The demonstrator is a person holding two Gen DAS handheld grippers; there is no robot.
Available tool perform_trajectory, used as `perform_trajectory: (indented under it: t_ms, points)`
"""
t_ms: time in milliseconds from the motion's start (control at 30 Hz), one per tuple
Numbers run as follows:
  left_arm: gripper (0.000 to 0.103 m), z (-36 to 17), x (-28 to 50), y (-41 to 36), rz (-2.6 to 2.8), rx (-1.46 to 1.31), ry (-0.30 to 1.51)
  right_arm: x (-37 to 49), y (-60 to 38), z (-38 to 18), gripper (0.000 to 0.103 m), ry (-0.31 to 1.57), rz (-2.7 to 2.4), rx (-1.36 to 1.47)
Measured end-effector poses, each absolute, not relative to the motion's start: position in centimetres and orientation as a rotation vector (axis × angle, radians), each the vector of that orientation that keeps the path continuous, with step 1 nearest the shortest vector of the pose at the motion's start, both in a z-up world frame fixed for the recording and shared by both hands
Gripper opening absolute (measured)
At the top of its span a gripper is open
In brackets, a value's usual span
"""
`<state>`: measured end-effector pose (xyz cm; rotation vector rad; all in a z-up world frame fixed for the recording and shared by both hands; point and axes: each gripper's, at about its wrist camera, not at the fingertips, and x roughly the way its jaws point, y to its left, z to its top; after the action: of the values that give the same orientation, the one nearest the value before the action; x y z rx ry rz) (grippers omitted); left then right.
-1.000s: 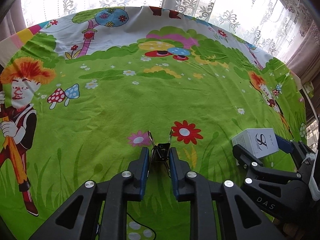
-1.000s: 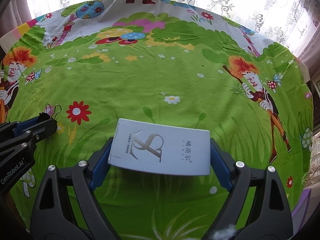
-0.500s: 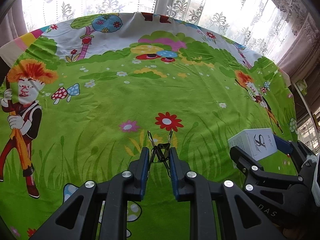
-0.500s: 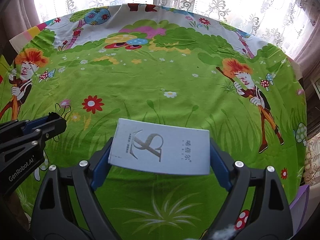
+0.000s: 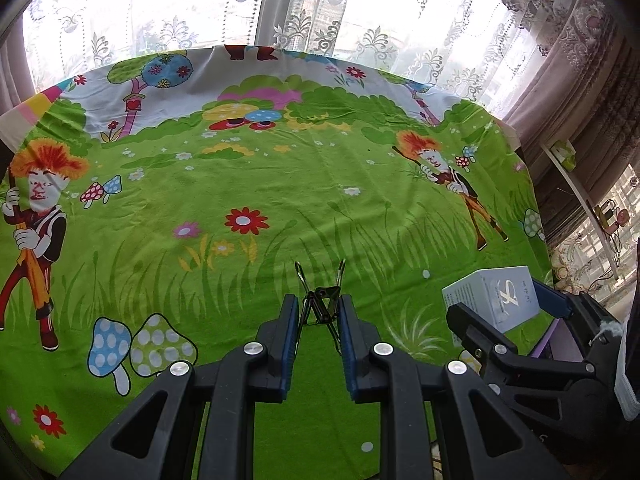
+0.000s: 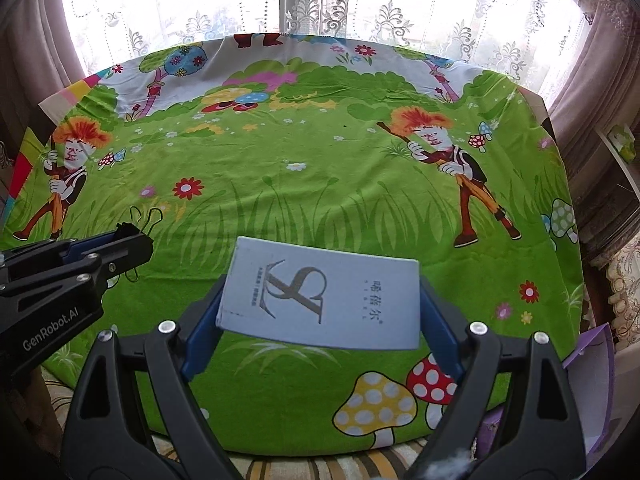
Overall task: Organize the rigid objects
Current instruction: 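Carry the clip and printed box over the purple box and open both tools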
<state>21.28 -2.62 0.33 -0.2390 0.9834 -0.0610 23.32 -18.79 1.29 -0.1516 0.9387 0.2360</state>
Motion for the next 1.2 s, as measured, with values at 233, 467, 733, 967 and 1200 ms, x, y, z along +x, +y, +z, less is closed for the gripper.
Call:
perform_trajectory:
  t_ms: [233, 467, 733, 967, 1200]
  points:
    - [0.021, 1.4, 19.2, -7.6, -0.157, -0.194, 0.987, 20.5, -24.0, 2.5, 0.089, 0.928, 0.18, -0.103]
    - [0.021, 2.4, 17.1, -13.8, -0.283, -0.127, 1.001, 16.5, -30.7, 4.1, 0.089, 0.909, 0.096, -0.078]
    - [0.021, 3.9, 14.7, -21.4, -0.421, -0.044, 1.004, 11.7, -39.6, 4.4, 0.089, 0.907, -0.034, -0.054]
    - [0.021, 4.0, 13.5, -28.2, -0.511, 0.03, 1.025, 9.0, -46.1, 3.4, 0.089, 0.924, -0.137, -0.007]
    - [0.021, 2.8, 13.0, -33.4, -0.566, 0.084, 1.07, 7.9, -50.2, 2.1, 0.089, 0.942, -0.21, 0.044]
